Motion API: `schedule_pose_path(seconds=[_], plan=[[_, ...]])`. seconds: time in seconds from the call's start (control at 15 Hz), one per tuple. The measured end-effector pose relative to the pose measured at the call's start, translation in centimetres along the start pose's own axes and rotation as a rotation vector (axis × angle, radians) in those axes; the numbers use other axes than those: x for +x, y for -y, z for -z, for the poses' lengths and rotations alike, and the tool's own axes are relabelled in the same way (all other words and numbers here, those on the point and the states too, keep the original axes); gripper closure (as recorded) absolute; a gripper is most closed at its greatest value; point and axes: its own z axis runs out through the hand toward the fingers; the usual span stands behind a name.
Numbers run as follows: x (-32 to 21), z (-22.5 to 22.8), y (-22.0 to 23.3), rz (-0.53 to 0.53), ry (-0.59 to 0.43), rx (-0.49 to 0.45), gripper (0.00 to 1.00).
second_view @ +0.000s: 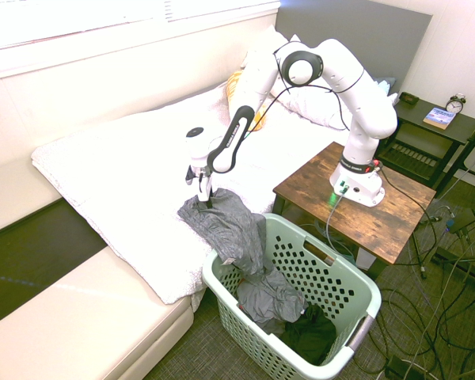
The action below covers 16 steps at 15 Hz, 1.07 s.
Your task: Put my clothes in the laundry bag
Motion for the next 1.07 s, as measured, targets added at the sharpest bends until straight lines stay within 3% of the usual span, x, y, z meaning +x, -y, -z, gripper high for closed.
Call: schedule_pose_path(seconds=[0.67,0.87,1.07], plan=[[0.5,1.5,0.1,-0.009,-0.005,0.018,1.00],[0.6,5.9,0.4,-0.017,-0.053,0.050,1.00],[-4.3,11.9,0.9,0.007,-0.095,0.079,1.00]])
